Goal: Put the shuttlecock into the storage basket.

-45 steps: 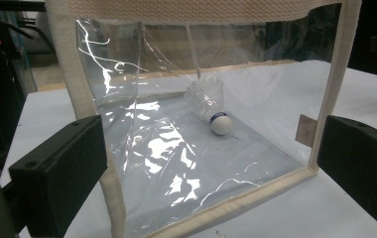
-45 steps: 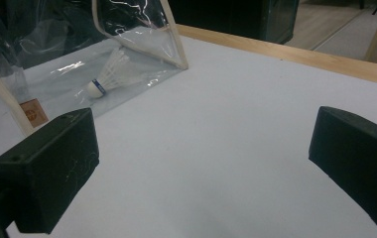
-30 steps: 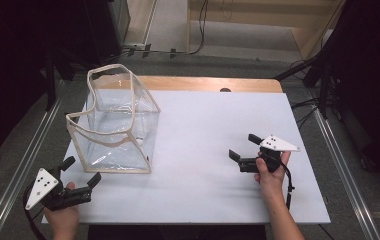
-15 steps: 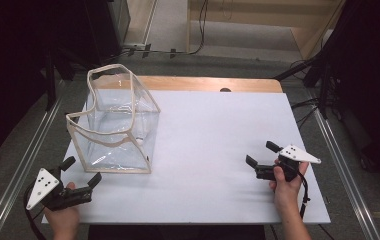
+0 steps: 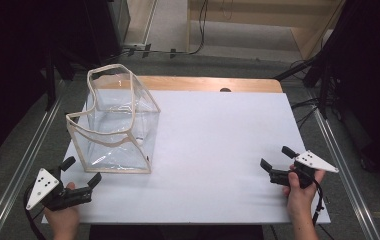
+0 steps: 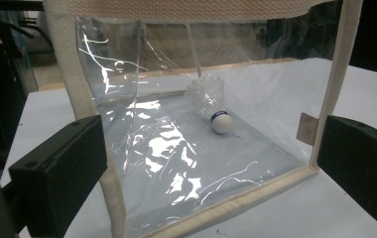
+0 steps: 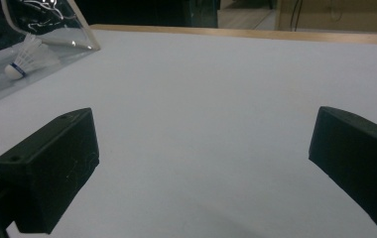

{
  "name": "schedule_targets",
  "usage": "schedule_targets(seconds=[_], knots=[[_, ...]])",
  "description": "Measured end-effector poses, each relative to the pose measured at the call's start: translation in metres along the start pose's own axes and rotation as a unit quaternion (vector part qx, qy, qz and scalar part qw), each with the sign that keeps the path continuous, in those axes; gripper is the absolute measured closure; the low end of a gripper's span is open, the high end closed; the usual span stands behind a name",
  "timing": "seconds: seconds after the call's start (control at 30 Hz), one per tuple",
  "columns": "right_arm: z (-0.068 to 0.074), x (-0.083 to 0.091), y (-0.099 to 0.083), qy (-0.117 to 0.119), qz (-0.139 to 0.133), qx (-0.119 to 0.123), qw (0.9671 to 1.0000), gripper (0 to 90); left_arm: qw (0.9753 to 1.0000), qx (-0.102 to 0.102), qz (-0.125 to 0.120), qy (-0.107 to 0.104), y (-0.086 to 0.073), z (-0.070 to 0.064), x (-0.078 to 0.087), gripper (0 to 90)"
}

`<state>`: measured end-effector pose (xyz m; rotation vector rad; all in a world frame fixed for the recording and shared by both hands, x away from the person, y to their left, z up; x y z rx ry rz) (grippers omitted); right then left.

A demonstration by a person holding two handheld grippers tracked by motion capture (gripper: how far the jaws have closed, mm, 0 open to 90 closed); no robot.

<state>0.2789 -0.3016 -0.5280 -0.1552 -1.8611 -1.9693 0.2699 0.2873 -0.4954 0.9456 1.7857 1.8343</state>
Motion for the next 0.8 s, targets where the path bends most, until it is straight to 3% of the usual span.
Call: schedule_targets(seconds=[0.1,0.57,0.8], knots=[[-0.006,0.007,0.001,-0.003,-0.011,-0.018,0.9998,0.0,1.0,0.001,-0.002,-0.001,0.0,0.0,0.001,0.0],[-0.037,0.027,-0.007,-0.045,-0.017,-0.026,0.9985,0.0,1.0,0.004,-0.005,-0.003,0.0,0.0,0.002,0.0],[-0.036,0.028,-0.004,-0.043,-0.021,-0.03,0.9984,0.0,1.0,0.004,-0.005,-0.003,0.0,0.0,0.003,0.0]])
Point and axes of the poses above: each handheld gripper's, and its own axes: x roughly backward along the jaws, y roughly out of its top, z roughly to its left, the point moved 6 cm from there along -x, roughly forward along the jaws, and after that the axes turned 13 degrees about -y, right-handed, at the moved point
